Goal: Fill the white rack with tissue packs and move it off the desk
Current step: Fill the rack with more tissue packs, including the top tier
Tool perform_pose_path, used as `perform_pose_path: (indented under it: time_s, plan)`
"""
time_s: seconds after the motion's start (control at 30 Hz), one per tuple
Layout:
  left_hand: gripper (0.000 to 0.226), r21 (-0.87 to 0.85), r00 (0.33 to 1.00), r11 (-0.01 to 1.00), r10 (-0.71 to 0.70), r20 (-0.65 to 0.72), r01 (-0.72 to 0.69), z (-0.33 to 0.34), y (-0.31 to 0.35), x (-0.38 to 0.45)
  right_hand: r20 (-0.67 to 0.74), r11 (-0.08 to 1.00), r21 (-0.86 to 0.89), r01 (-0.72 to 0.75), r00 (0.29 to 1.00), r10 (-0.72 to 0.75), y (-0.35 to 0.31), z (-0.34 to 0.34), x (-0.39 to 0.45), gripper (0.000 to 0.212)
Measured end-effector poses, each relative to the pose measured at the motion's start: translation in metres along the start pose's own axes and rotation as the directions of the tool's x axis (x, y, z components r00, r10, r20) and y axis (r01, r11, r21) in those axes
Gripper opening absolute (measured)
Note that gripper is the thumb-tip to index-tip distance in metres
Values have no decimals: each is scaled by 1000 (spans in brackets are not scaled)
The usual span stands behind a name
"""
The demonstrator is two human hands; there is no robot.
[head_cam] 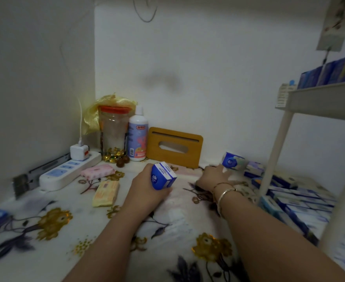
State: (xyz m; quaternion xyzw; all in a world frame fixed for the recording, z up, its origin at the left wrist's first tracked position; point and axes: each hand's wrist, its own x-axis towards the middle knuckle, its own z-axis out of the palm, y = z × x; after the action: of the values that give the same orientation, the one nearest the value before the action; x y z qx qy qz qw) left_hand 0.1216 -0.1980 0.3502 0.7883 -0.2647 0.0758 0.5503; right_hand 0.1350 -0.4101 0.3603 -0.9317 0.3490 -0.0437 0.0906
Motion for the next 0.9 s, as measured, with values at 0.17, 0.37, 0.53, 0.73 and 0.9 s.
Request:
perform_pose_path:
  time_s: [0.17, 0.37, 0.53, 0.73, 0.9]
  plan:
    - [45, -77, 998, 996, -48, -41, 44, -2, 5, -3, -24, 889, 428, 160, 986, -166, -16, -28, -43, 26]
    - [48, -214, 989, 976, -4, -145, -28, 3, 41, -15, 283, 408, 899, -161, 923, -260, -35, -73, -103, 41]
    - [48, -248, 962, 956, 92, -256, -157, -4, 88, -35, 80, 382, 922, 61, 936, -342, -38, -119, -144, 41]
    - [44, -168, 900, 922, 279, -335, -348, -46, 181, -39, -233, 374, 804, 462, 823, -518, -20, -201, -210, 64]
    - [46, -103, 829, 860, 442, -343, -501, -59, 269, -54, -512, 372, 614, 696, 710, -483, 11, -273, -255, 57]
